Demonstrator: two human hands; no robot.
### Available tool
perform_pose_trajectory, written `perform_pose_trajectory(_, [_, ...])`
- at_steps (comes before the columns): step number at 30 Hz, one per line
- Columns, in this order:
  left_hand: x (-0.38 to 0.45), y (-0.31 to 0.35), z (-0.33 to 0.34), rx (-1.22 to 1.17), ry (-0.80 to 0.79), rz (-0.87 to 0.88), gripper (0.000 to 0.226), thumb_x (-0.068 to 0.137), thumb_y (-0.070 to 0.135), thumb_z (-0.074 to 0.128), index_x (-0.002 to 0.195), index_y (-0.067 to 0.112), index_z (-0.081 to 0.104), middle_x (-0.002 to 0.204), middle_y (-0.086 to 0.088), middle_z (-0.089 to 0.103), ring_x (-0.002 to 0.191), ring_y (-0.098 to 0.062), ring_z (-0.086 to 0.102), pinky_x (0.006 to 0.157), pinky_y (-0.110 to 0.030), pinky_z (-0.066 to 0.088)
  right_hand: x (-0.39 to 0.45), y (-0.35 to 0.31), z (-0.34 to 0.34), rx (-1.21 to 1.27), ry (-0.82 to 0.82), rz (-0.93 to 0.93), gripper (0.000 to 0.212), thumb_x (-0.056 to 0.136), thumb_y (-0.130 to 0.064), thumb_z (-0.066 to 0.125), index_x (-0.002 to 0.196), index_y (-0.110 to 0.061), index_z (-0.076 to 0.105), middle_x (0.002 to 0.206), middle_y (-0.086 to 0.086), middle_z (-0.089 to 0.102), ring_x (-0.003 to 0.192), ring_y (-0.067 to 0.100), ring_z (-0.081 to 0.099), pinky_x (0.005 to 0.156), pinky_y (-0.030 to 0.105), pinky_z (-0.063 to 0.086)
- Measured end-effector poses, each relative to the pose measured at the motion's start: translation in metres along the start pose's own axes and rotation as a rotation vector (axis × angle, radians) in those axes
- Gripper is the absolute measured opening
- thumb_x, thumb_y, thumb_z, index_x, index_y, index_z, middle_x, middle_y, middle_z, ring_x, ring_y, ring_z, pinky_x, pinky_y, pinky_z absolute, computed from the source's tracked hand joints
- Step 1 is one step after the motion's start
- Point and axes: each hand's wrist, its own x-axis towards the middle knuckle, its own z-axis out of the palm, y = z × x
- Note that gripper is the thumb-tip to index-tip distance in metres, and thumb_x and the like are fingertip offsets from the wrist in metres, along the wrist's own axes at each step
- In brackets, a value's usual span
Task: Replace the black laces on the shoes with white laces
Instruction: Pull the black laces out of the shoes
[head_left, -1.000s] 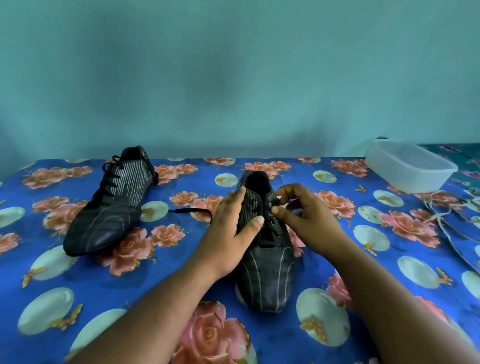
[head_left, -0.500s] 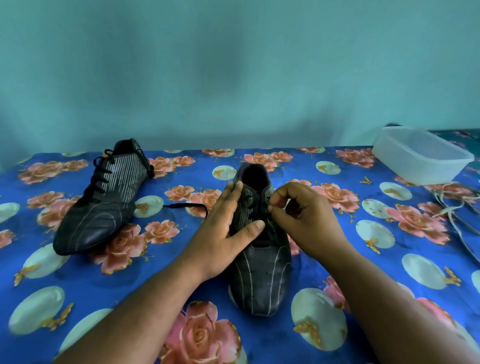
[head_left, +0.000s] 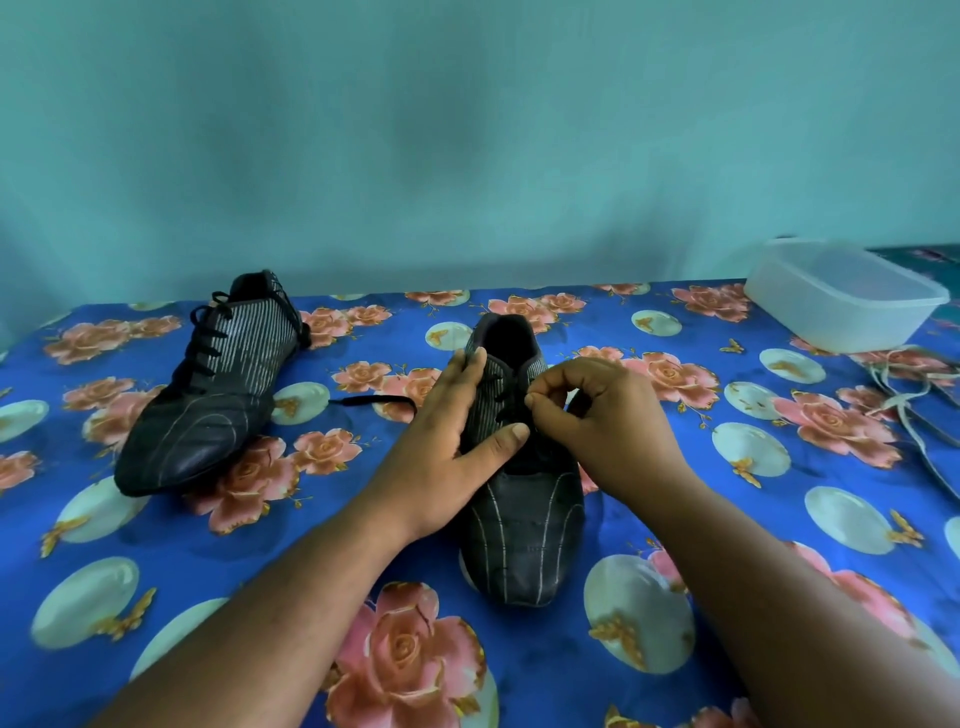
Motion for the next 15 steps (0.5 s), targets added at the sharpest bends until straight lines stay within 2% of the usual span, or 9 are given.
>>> perform_pose_trajectory(3, [0.001, -0.002, 0.0, -0.024, -0.024, -0.011, 0.088, 0.089, 0.064, 0.059, 0.16, 0.042, 0.013, 0.161, 0.03, 0.002, 0.148, 0.017, -0.005, 0.128, -0.028, 0.007, 0.002, 0.0, -0.004, 0.305, -0.171, 0.179, 0.01, 0.094, -0.008, 0.066, 0.085, -0.013, 0.068, 0.068, -0.004, 0.059, 0.059, 0.01, 0.047, 0.058, 0.023, 0.041])
perform_pose_trajectory(6, [0.001, -0.003, -0.001, -0.03, -0.036, -0.009, 0.088, 0.088, 0.063, 0.06, 0.159, 0.043, 0.013, 0.158, 0.034, 0.001, 0.148, 0.016, -0.004, 0.128, -0.029, 0.007, 0.004, 0.004, -0.013, 0.488, -0.253, 0.248, 0.01, 0.098, 0.0, 0.056, 0.091, -0.001, 0.062, 0.075, 0.009, 0.052, 0.066, 0.021, 0.04, 0.06, 0.027, 0.036])
perform_pose_trajectory(9, [0.0, 0.0, -0.001, -0.033, -0.033, -0.01, 0.088, 0.085, 0.06, 0.058, 0.159, 0.041, 0.013, 0.158, 0.031, 0.002, 0.149, 0.014, -0.004, 0.127, -0.027, 0.006, 0.004, 0.006, -0.015, 0.494, -0.244, 0.193, 0.001, 0.097, -0.011, 0.066, 0.097, -0.01, 0.065, 0.078, 0.008, 0.058, 0.07, 0.018, 0.049, 0.063, 0.027, 0.044])
perform_pose_trajectory(11, [0.0, 0.001, -0.001, -0.022, -0.024, -0.004, 0.089, 0.084, 0.06, 0.056, 0.159, 0.04, 0.013, 0.158, 0.031, 0.003, 0.149, 0.014, -0.003, 0.126, -0.022, 0.005, 0.003, 0.007, -0.011, 0.417, -0.182, 0.132, 0.017, 0.087, -0.029, 0.08, 0.1, -0.023, 0.071, 0.08, 0.006, 0.065, 0.067, 0.016, 0.054, 0.063, 0.027, 0.048])
perform_pose_trajectory(12, [0.0, 0.001, -0.001, -0.018, -0.021, -0.003, 0.09, 0.083, 0.06, 0.056, 0.159, 0.04, 0.013, 0.158, 0.03, 0.003, 0.149, 0.014, -0.003, 0.124, -0.019, 0.005, 0.002, 0.007, -0.009, 0.347, -0.142, 0.099, 0.019, 0.083, -0.031, 0.083, 0.099, -0.028, 0.074, 0.08, 0.0, 0.07, 0.064, 0.016, 0.056, 0.063, 0.028, 0.05])
perform_pose_trajectory(15, [0.0, 0.002, -0.001, -0.01, -0.013, -0.008, 0.091, 0.081, 0.061, 0.056, 0.159, 0.04, 0.014, 0.158, 0.03, 0.004, 0.148, 0.015, -0.002, 0.118, -0.01, 0.003, -0.001, 0.004, -0.007, 0.214, -0.059, 0.007, 0.015, 0.085, -0.019, 0.083, 0.088, -0.033, 0.078, 0.082, -0.015, 0.076, 0.071, 0.018, 0.07, 0.069, 0.035, 0.059])
